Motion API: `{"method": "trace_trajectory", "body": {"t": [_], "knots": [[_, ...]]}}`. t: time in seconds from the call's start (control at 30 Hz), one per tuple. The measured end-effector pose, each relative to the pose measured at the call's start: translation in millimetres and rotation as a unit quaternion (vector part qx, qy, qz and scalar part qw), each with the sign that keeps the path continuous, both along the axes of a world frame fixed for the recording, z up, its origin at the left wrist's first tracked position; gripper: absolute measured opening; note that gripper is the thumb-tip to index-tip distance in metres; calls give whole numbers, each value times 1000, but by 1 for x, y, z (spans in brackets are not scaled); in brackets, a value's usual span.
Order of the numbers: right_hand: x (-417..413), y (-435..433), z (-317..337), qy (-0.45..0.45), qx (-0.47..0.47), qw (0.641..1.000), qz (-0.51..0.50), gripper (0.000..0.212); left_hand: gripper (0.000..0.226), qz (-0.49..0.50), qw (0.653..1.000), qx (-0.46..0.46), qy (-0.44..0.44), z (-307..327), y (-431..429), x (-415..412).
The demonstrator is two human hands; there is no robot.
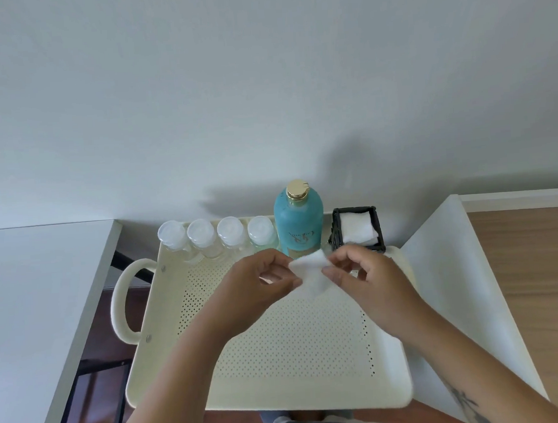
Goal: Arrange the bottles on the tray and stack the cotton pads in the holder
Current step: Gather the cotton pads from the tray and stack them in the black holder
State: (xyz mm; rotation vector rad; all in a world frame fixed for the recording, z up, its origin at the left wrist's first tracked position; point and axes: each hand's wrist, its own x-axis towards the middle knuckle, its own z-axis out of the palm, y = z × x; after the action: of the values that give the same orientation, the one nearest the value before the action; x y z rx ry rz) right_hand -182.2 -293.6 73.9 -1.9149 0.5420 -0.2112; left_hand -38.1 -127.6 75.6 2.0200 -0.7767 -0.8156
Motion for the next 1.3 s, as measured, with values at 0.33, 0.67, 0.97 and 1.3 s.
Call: {"method": "trace_trajectory", "body": {"t": [0.33,0.67,0.97,1.3], "knots": [[22,-48,-12,-7,-69,976,-207,11,34,181,956,217,-84,-70,101,16],[21,-51,-24,35,-360,921,-143,27,50,207,907,350,-106,-102,140,-3],[13,-44,-38,-15,-419,907,-47,29,48,216,904,358,-93,-105,149,-6],[14,-41,-39,10,-425,905,-24,31,40,251,908,326,-78,-108,149,-4]]}}
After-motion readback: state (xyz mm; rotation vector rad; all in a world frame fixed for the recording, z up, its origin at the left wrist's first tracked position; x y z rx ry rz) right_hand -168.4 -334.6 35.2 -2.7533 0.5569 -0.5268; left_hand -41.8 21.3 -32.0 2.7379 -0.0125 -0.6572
